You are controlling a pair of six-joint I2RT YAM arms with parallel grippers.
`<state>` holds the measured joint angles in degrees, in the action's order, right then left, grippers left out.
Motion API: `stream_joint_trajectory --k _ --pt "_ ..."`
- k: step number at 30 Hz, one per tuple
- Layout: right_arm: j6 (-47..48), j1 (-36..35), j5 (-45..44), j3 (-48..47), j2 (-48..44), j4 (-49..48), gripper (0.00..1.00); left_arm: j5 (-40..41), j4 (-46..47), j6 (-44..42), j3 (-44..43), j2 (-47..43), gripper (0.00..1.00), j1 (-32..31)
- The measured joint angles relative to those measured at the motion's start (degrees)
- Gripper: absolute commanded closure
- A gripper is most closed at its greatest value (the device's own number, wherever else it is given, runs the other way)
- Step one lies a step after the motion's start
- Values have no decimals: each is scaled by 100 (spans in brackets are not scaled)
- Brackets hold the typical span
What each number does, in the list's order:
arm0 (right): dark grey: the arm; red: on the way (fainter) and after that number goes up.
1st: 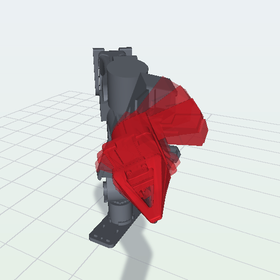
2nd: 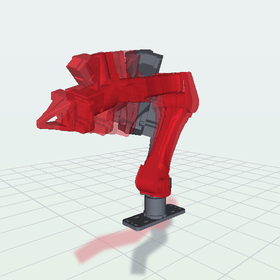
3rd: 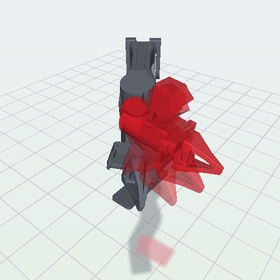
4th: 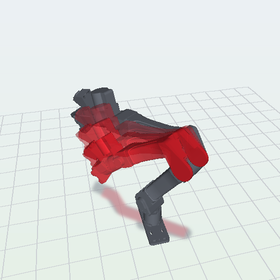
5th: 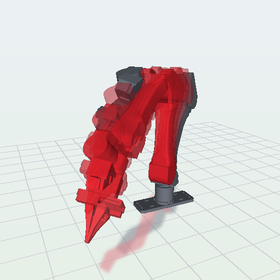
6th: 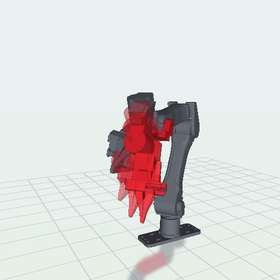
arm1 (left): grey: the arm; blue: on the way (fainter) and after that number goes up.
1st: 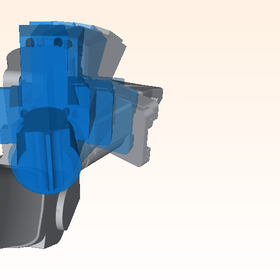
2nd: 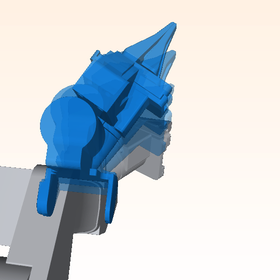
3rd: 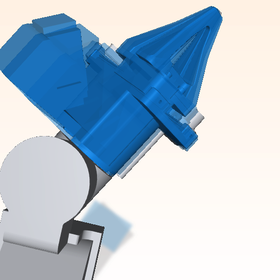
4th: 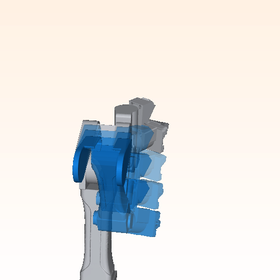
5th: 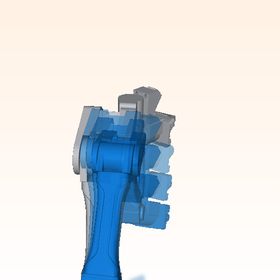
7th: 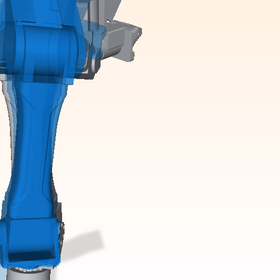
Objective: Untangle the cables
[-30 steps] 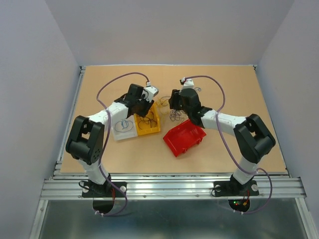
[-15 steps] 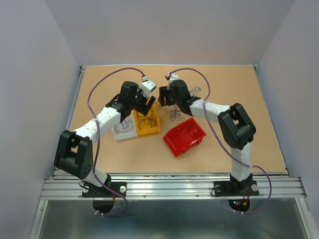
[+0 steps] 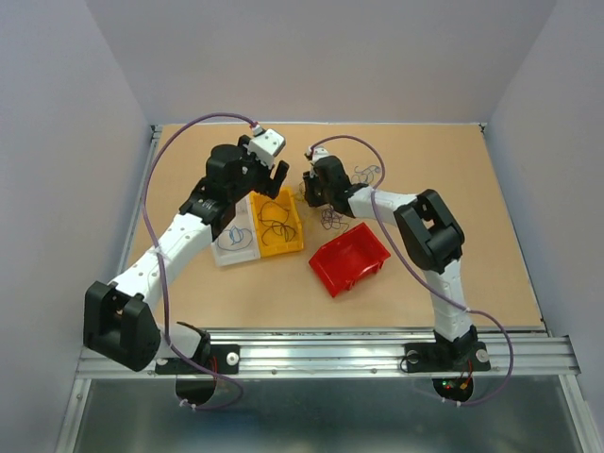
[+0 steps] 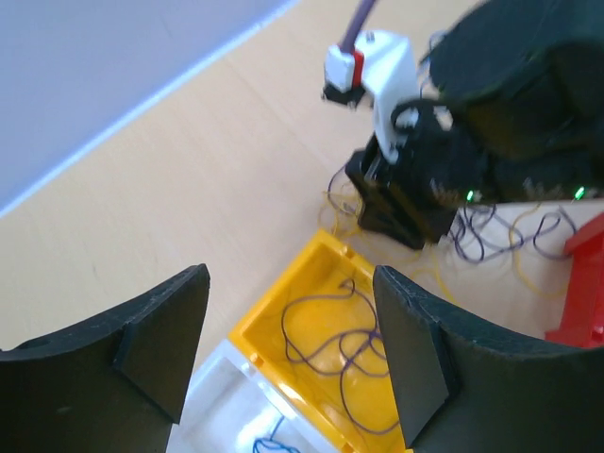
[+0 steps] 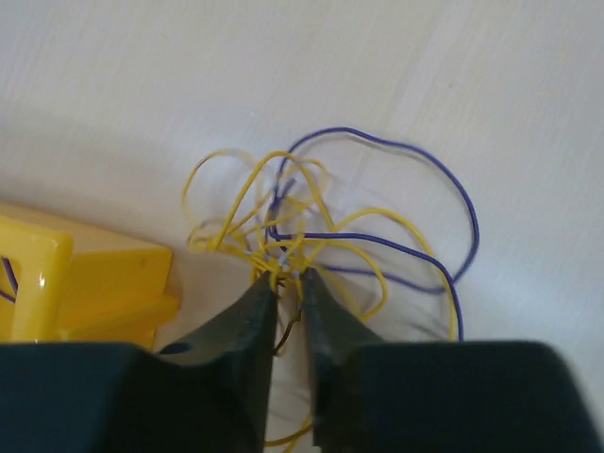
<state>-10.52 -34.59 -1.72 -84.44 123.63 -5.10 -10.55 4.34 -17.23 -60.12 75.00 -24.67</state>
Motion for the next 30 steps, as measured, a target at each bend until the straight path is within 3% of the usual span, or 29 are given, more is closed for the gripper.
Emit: stream_joint_trajectory --k 1,5,9,13,18,26,30 --pt "15 0 0 -79 76 33 94 -13 101 48 -70 -4 18 0" --pt "24 0 -184 -188 83 74 98 -118 538 256 -334 149 19 0" --pt "81 0 -367 61 -424 61 98 -391 1211 514 -407 439 19 0" --pt "184 0 -431 704 -1735 20 96 -745 1633 745 -518 946 19 0" --pt "310 0 -374 774 -2951 -138 96 -1023 2004 1161 -765 1648 18 0" --pt "479 0 -212 778 -3241 -249 96 -1335 3084 1340 74 1462 18 2" --pt "474 0 -103 970 -3195 -249 96 -1519 3333 1257 334 1414 25 2"
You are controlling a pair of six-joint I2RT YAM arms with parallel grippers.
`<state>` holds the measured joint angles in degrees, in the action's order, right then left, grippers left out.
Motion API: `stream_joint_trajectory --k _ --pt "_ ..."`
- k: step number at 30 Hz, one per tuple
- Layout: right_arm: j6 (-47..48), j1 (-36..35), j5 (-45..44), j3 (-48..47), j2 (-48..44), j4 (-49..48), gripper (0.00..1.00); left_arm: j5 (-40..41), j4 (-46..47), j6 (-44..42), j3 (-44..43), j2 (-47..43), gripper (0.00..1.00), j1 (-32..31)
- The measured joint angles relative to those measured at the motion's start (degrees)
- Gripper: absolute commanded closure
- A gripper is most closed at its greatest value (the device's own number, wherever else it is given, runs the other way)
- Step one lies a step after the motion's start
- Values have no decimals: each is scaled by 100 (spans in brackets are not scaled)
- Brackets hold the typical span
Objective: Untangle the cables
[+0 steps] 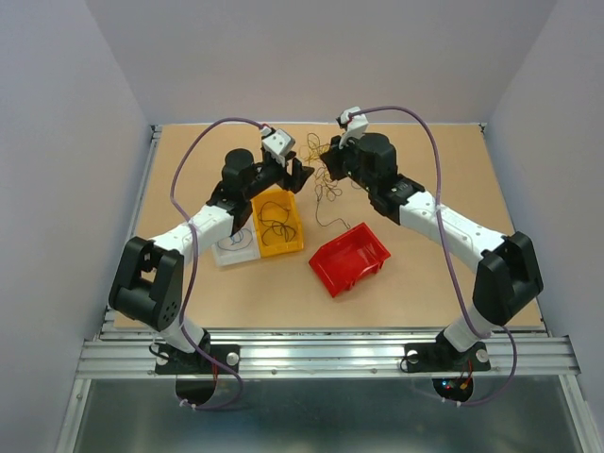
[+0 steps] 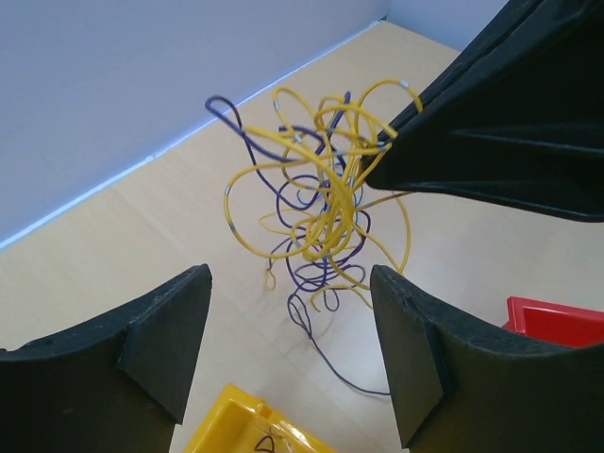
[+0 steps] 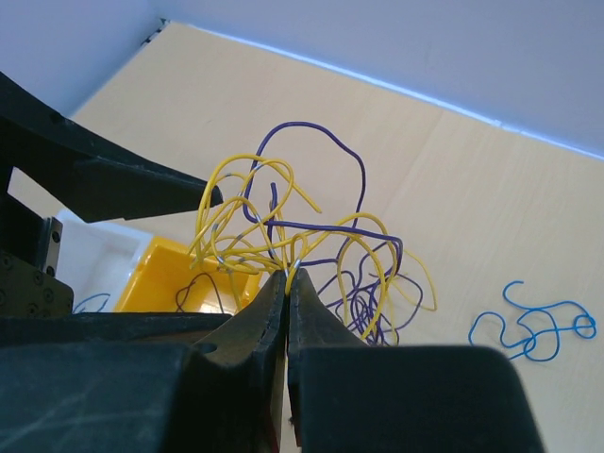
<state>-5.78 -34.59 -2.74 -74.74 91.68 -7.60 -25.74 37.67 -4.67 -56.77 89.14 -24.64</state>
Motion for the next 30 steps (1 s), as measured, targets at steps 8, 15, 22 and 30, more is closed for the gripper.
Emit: stream_joint_trajectory --k 8,15,22,30 --pt "-68 0 223 76 31 -74 96 -422 70 -90 -31 9 32 0" --pt "-212 0 564 249 28 -289 96 -577 -111 -50 -428 299 83 2" --pt "-372 9 514 737 -118 -651 69 -837 -450 -46 -601 514 100 11" --pt "-455 2 -310 1224 -348 -761 50 -769 -638 -208 -595 422 100 9"
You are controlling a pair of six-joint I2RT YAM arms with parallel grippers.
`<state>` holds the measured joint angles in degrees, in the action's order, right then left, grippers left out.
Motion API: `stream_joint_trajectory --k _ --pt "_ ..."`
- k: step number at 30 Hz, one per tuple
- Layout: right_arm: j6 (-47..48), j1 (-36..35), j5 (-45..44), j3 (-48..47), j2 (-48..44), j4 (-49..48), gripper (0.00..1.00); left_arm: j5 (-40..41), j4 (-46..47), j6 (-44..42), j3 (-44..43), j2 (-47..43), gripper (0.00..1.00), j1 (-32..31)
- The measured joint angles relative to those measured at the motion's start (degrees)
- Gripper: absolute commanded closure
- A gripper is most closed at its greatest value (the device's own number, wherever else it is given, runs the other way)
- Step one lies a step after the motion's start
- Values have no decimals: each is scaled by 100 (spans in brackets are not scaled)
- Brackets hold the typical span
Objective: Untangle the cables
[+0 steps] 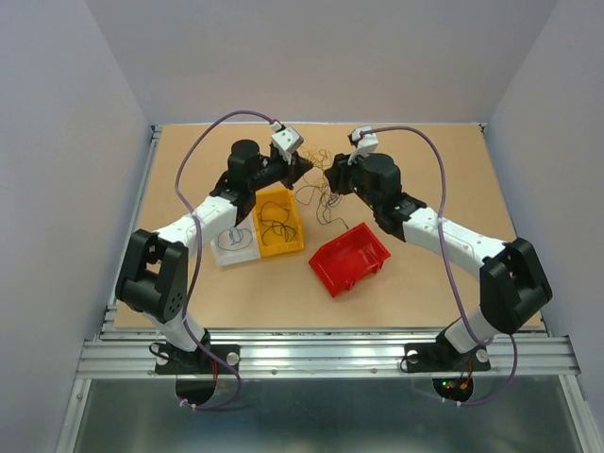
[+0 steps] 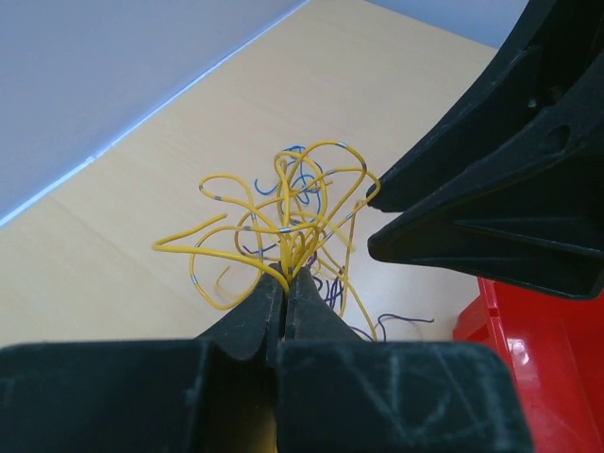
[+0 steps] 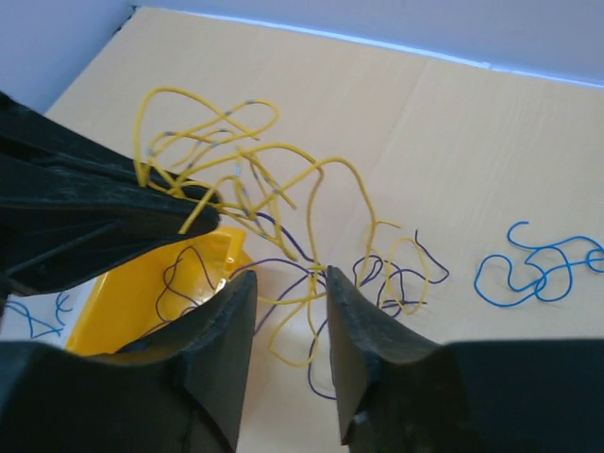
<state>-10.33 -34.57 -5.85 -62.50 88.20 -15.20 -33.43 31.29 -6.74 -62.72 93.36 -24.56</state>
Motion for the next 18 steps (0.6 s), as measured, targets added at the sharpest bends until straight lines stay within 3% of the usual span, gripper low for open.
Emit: stream_joint_trajectory --k 2,4,18 --pt "7 0 -146 68 -13 -52 35 11 -74 -24 2 -103 100 0" --pt "13 2 -236 129 -13 -94 30 28 -98 -39 2 -240 100 2" --pt "114 46 -205 348 85 -824 29 -63 -323 -31 2 -623 100 0"
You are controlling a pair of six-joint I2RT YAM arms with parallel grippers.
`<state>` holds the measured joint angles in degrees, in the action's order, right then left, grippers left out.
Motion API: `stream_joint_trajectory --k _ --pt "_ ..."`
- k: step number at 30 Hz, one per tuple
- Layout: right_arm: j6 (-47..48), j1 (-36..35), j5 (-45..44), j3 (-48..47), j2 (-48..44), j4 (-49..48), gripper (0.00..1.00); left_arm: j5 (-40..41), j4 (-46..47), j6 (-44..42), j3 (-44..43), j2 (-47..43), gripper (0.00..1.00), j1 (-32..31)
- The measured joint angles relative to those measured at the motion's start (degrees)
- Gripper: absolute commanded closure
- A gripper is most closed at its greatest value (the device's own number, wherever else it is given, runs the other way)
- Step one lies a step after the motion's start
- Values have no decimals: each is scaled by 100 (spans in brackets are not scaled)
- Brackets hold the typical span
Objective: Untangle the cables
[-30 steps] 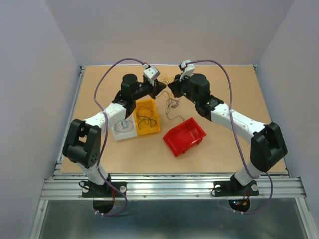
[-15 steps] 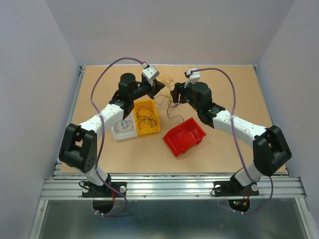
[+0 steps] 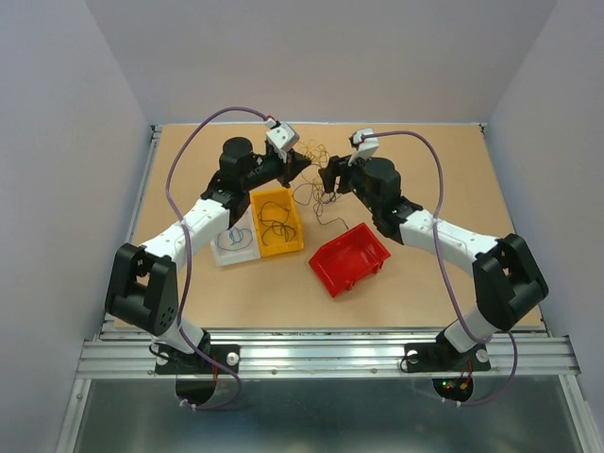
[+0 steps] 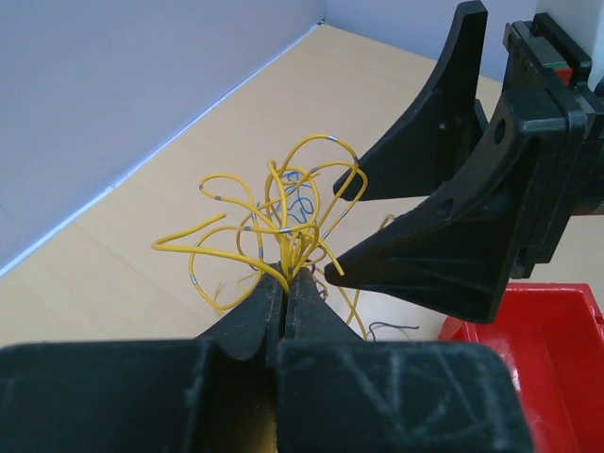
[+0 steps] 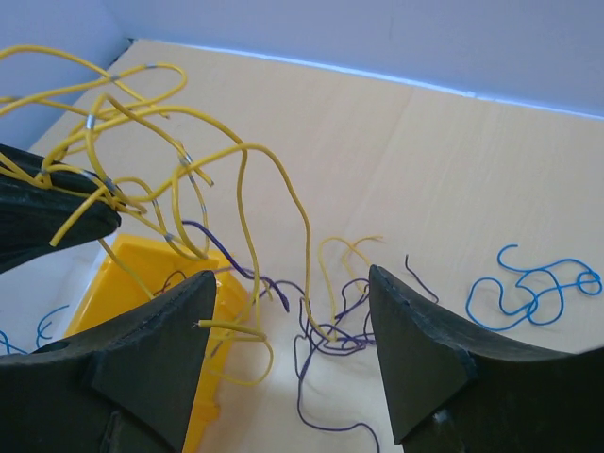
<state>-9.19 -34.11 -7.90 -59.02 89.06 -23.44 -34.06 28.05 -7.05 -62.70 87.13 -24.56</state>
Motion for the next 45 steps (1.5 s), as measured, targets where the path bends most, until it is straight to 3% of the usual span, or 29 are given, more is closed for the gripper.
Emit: stream_joint_trajectory --k 10,16,20,25,32,45 --pt "197 2 531 2 643 -752 34 -138 -181 262 0 -74 100 28" --pt "188 39 389 -20 1355 -870 39 -205 -262 498 -7 -319 100 101" --pt "-203 326 299 -20 1762 -852 49 -170 -490 719 -348 -546 100 184" --pt "-800 883 278 -20 1814 -894 51 96 -625 754 -957 -901 100 234" --pt "-1040 1167 660 94 1770 -1117 49 258 -361 754 -748 -1685 100 254" --pt "-837 1110 2361 1047 1064 -2651 30 138 -686 754 -337 -914 100 256"
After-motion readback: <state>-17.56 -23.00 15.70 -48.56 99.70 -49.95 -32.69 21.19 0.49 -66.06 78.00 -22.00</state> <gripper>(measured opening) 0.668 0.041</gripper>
